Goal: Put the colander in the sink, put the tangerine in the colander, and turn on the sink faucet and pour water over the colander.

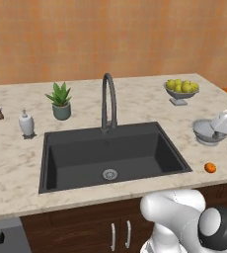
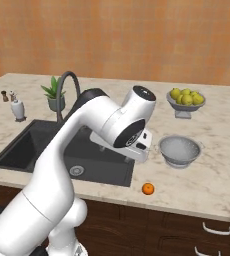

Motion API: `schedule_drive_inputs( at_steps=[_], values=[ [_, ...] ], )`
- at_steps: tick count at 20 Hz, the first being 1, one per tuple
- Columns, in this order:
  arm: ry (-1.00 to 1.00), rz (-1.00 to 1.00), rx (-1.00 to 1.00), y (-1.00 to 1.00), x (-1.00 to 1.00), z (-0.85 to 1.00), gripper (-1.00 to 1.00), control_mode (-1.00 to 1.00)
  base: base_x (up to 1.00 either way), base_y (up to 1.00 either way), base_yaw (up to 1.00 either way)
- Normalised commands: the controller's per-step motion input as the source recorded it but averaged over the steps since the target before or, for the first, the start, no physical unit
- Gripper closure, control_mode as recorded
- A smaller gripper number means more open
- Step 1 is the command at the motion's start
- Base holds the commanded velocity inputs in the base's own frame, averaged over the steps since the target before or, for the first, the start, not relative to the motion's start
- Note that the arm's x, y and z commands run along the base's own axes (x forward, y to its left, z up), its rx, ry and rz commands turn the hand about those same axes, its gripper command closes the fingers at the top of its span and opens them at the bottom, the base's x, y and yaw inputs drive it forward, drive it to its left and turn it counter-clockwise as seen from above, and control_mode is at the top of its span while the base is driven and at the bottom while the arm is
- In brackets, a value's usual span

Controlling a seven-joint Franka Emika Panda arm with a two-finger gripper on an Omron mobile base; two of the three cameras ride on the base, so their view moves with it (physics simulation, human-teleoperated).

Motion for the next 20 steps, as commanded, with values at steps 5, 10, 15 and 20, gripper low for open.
schedule_drive_inputs(
  at_steps=[5,10,15,20],
  values=[
    [0.00,0.00,0.00,0.00,0.00,0.00,-1.00,1.00,0.05,-0.07,0.00],
    [0.00,0.00,0.00,0.00,0.00,0.00,-1.00,1.00,0.00,0.00,0.00],
    [0.01,0.00,-0.08,0.00,0.02,-0.08,-1.00,-1.00,-0.02,0.00,0.00],
    [0.02,0.03,-0.36,0.00,0.27,-0.18,-1.00,-1.00,0.00,0.00,0.00]
  ],
)
